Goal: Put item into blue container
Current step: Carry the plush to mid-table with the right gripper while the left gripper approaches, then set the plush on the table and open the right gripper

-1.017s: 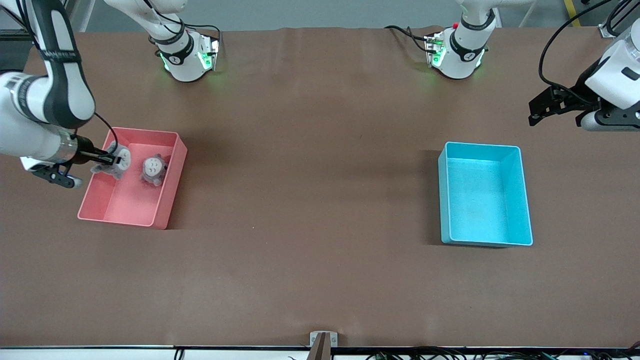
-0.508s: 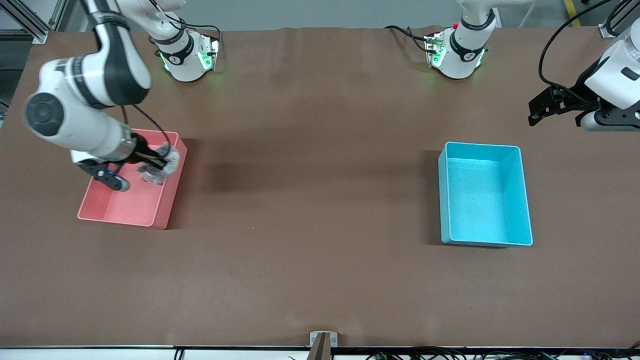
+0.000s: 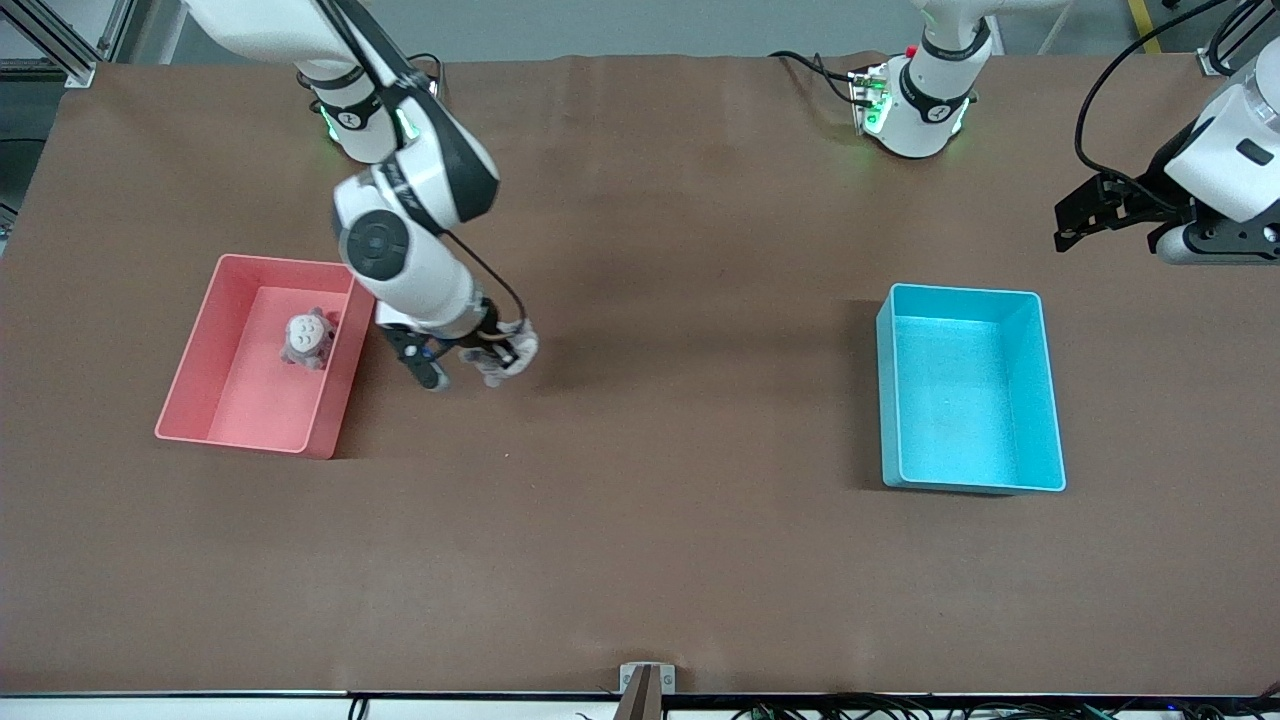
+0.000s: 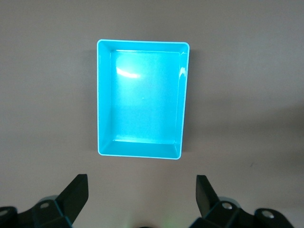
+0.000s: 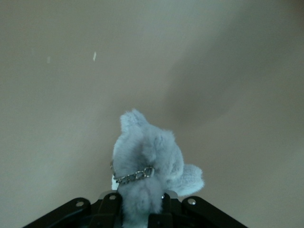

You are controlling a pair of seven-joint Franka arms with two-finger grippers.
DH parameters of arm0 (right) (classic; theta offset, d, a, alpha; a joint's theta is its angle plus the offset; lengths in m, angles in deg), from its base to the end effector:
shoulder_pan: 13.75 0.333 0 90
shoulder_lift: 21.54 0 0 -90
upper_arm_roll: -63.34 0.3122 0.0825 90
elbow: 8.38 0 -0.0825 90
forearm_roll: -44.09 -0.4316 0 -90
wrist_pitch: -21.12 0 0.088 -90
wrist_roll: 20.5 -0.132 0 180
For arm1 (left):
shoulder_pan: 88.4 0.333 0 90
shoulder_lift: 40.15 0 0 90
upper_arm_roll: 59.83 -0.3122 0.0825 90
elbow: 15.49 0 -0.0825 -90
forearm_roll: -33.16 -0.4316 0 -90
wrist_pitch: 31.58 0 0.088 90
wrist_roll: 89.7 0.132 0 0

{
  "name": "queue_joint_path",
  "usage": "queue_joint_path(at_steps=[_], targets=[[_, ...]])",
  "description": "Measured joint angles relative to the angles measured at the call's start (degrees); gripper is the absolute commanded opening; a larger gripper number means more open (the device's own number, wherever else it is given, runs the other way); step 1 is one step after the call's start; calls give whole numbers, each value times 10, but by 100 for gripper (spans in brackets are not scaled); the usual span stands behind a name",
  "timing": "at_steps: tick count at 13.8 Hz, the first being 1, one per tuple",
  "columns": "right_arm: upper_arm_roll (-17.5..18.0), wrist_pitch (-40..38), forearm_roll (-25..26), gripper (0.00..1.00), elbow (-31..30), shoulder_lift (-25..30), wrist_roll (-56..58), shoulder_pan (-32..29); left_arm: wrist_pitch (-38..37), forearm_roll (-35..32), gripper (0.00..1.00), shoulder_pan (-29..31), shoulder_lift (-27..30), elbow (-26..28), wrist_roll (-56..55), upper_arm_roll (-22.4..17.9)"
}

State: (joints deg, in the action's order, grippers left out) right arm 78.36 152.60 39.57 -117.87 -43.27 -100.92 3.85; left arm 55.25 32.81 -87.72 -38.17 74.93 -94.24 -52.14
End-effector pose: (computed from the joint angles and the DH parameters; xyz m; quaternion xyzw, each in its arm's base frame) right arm 0.5570 0.3561 0.2471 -0.8967 0.4358 0.0606 0.0492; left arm 0.5808 -0.0718 0.6075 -0.9997 0.0214 0.0136 0.0068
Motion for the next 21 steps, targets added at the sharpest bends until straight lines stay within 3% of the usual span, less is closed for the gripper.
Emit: queue_joint_path(at_steps=[5,9,10,11,12,17,21], targets=[[-2,2,87,1,157,-151,-168,71,0,0,100,0,-1,3,0,0],[-3,20,110,11,183,-200,-192,85,5,0,100,-1,-13,7,-1,0],[-3,23,111,41,184,-203,-194,86,8,7,100,-1,-19,8,-1,0],[-3,23,111,86,185,-204,-195,86,12,23,100,-1,-26,9,-2,0],[-3,23,111,100,186,-204,-196,86,19,36,100,-1,-32,12,-2,0],[-10,4,114,100,209,-204,-189,84,65,46,100,-19,-46,39,-54,4],[-13,-115,114,100,245,-168,-69,47,141,46,100,-40,-49,102,-145,38]])
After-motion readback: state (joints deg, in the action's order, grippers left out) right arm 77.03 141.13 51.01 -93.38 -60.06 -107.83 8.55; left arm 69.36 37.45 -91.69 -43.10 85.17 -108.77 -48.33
